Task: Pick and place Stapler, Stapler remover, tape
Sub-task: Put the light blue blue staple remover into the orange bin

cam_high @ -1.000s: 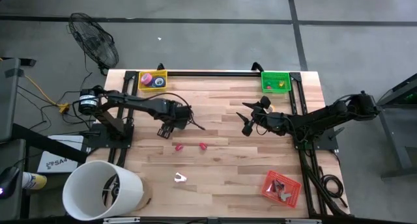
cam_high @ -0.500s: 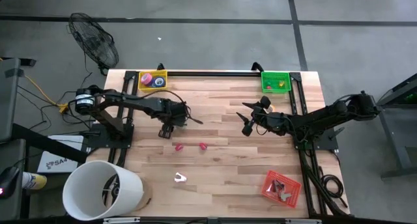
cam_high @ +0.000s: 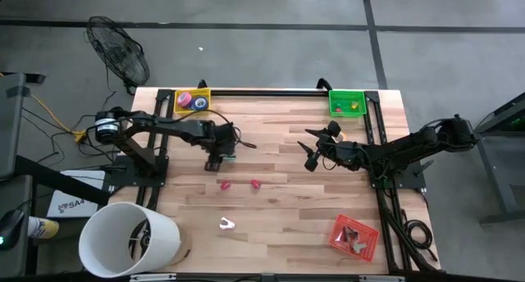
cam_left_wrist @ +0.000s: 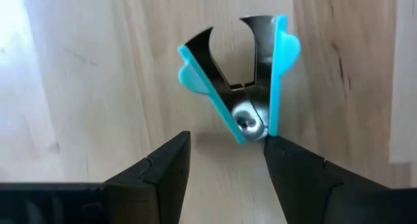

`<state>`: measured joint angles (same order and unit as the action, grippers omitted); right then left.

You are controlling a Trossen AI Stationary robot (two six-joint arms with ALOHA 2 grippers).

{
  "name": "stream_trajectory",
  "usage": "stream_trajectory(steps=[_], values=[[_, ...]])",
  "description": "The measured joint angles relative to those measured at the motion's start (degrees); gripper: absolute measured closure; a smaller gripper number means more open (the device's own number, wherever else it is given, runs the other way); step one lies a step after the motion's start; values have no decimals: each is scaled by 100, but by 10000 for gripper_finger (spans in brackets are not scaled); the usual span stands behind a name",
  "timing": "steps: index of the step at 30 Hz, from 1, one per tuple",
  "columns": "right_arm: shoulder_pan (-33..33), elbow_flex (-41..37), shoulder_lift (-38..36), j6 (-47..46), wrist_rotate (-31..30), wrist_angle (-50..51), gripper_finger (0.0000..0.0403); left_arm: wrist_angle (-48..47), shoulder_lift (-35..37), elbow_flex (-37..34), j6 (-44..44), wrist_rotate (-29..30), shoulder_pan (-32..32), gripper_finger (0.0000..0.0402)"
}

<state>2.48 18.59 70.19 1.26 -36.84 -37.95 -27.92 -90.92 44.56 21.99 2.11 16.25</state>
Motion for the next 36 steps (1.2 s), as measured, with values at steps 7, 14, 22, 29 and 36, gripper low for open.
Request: stream_trajectory(steps=[7, 14, 22, 29, 36], values=[[1, 0, 0, -32, 0, 2, 167, 347, -10, 0, -72, -376, -7, 208], [1, 0, 0, -37, 0, 2, 167, 338, -11, 7, -260, -615, -1, 208], [1, 0, 0, -37, 2, 2, 167, 295, -10, 7, -909, -584, -11, 208], [2, 0, 0, -37, 63, 7, 167, 147, -12, 11, -1244, -584, -15, 208], [0, 0, 0, -37, 66, 9, 167, 16, -12, 11, -1431, -547, -28, 208]])
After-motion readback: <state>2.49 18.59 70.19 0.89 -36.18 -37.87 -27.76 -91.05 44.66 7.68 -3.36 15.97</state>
